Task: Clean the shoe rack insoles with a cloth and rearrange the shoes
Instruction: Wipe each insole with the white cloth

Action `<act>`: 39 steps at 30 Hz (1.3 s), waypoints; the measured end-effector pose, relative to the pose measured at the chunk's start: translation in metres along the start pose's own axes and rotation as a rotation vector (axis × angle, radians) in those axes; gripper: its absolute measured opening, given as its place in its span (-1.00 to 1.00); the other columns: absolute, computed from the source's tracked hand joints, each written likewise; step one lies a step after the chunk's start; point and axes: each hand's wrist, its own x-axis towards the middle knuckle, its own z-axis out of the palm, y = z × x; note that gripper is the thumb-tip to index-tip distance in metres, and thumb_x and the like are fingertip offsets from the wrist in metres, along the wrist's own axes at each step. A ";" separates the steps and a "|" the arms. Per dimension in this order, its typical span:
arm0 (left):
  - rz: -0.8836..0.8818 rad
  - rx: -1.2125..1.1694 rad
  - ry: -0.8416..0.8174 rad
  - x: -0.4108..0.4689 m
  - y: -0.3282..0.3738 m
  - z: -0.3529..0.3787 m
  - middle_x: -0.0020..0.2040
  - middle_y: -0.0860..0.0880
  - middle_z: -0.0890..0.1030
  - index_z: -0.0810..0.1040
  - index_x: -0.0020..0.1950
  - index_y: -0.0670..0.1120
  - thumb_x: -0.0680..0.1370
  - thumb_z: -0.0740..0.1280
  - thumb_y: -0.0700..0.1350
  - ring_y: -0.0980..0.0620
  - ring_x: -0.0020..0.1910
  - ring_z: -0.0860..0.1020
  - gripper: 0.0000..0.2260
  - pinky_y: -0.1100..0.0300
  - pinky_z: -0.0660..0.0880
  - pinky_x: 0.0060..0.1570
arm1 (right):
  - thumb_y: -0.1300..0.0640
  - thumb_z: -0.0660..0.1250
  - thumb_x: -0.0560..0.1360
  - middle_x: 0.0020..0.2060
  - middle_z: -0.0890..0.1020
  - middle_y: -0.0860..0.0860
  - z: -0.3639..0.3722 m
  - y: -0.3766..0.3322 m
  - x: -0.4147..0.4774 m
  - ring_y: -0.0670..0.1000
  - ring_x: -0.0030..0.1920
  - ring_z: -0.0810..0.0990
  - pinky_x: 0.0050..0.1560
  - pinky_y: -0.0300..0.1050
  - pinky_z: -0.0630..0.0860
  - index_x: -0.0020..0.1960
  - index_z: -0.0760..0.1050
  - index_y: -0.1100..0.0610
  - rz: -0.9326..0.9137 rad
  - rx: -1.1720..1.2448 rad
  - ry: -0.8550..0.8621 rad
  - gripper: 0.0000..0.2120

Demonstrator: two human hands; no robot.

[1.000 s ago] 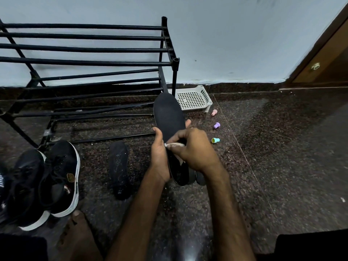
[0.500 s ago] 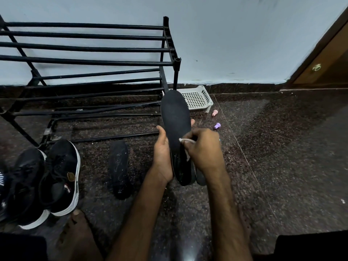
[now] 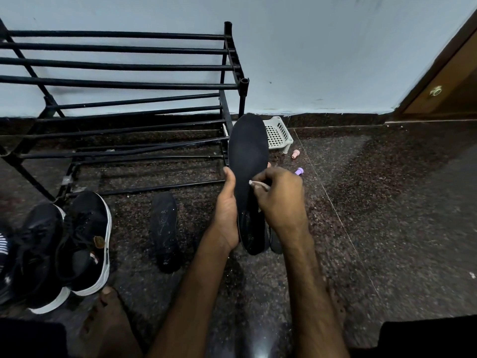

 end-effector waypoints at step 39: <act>-0.110 0.057 0.066 0.003 -0.009 -0.001 0.07 -0.19 0.67 0.70 0.07 -0.17 0.58 0.02 0.35 -0.10 0.07 0.64 -0.31 0.05 0.54 0.15 | 0.14 0.47 0.41 -0.23 0.69 -0.05 -0.003 0.006 -0.006 -0.03 -0.21 0.66 -0.06 -0.01 0.62 -0.16 0.66 0.07 0.144 0.076 0.094 -0.98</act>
